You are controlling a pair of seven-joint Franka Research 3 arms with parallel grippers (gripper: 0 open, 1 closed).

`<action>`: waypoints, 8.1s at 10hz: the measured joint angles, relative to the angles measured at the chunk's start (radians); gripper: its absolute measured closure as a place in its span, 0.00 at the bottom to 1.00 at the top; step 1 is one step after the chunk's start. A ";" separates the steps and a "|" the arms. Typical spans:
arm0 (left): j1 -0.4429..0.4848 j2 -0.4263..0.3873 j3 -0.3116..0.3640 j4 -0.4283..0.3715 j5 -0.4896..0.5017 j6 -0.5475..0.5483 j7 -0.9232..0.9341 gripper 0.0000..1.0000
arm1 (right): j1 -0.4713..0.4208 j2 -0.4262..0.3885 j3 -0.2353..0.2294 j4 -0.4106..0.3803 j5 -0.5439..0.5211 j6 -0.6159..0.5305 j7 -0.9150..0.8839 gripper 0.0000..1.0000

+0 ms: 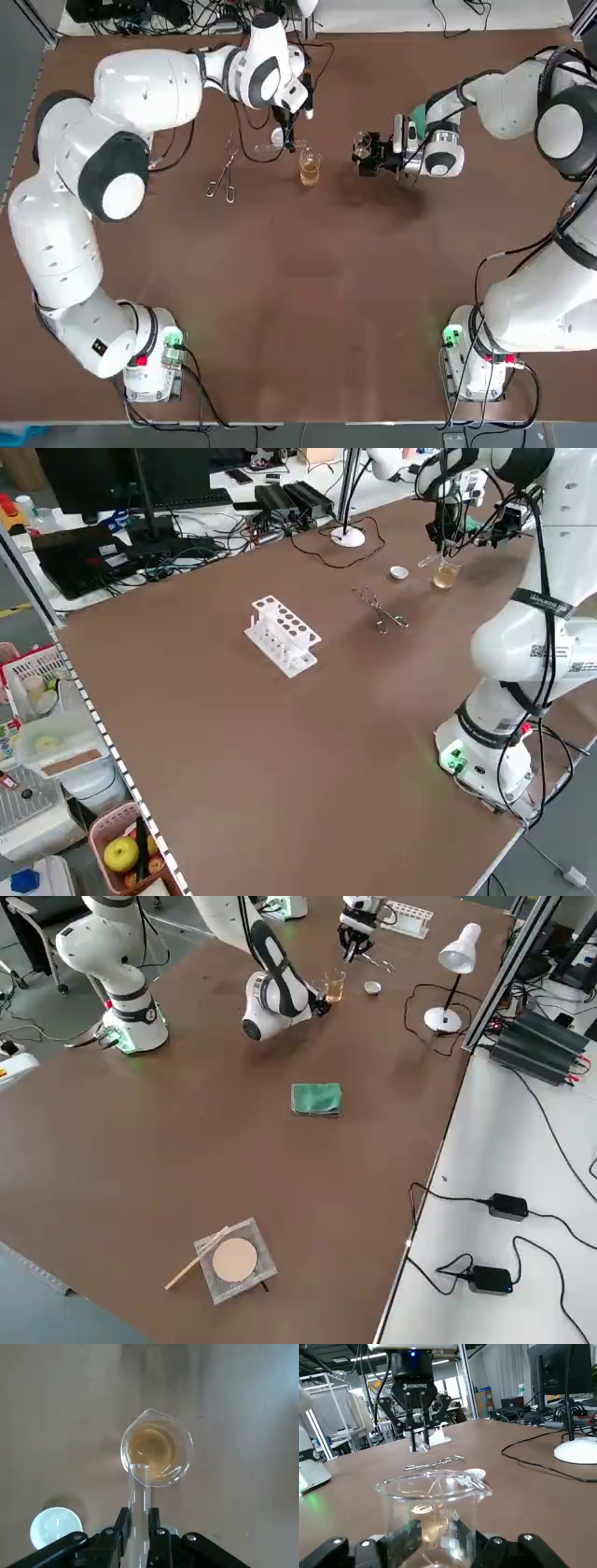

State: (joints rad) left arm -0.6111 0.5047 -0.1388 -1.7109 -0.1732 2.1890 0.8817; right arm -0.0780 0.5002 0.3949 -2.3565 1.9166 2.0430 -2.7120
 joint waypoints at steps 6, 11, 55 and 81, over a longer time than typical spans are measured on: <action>-0.106 0.036 0.084 0.026 0.057 0.001 -0.072 0.79 | 0.032 0.000 0.000 0.012 -0.027 0.003 0.026 0.62; -0.197 0.037 0.178 0.032 0.076 -0.023 -0.073 0.79 | 0.035 0.000 0.000 0.012 -0.032 0.003 0.040 0.62; 0.037 0.018 0.378 0.307 -0.368 -0.416 0.340 0.79 | 0.126 0.003 0.020 0.021 -0.024 -0.134 0.398 0.62; 1.150 0.291 0.266 0.215 -1.100 -1.149 1.509 0.79 | 0.325 0.092 0.099 0.133 0.441 -0.183 0.782 0.62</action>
State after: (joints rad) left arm 0.5391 0.7954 0.1277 -1.4955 -1.2735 1.0399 2.3907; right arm 0.2471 0.5919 0.4937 -2.2233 2.3579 1.8604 -1.9298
